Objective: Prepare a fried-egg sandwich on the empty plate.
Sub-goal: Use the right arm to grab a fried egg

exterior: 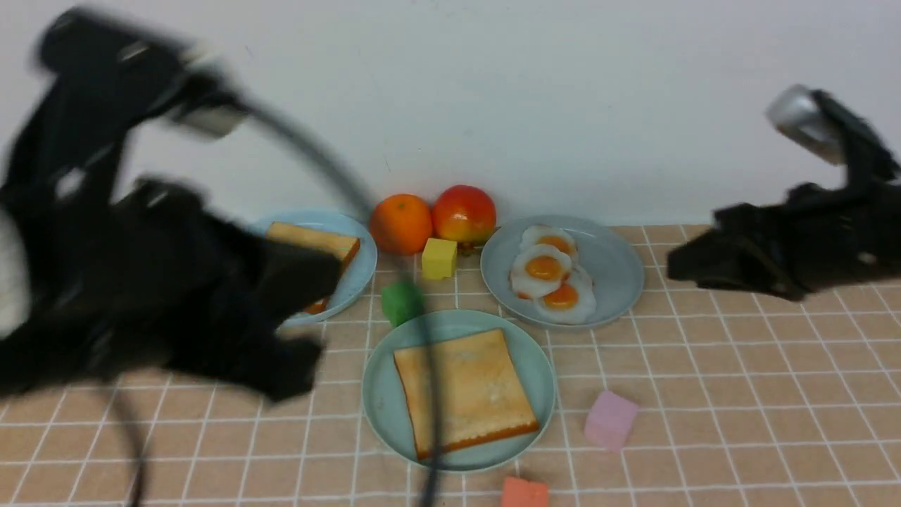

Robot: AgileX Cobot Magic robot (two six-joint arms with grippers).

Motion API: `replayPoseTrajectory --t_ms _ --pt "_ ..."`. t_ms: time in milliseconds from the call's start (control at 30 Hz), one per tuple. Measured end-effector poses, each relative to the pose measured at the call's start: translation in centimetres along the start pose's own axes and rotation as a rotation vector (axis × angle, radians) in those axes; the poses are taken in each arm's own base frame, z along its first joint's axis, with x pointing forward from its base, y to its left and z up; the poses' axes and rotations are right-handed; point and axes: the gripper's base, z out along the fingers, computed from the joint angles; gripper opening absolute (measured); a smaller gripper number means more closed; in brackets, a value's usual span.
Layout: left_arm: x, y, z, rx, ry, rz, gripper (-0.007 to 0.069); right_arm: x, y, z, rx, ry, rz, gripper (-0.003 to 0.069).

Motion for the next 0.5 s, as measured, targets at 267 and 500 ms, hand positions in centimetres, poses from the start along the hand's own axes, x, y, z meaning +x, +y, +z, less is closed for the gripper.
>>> replayPoseTrajectory --t_ms 267,500 --pt "4.6 0.3 -3.5 0.057 -0.179 -0.066 -0.0013 -4.9 -3.8 8.4 0.048 0.085 -0.035 0.0322" --pt "5.0 0.3 -3.4 0.059 -0.186 -0.069 -0.0013 -7.8 -5.2 14.2 0.038 0.111 -0.085 0.0432"
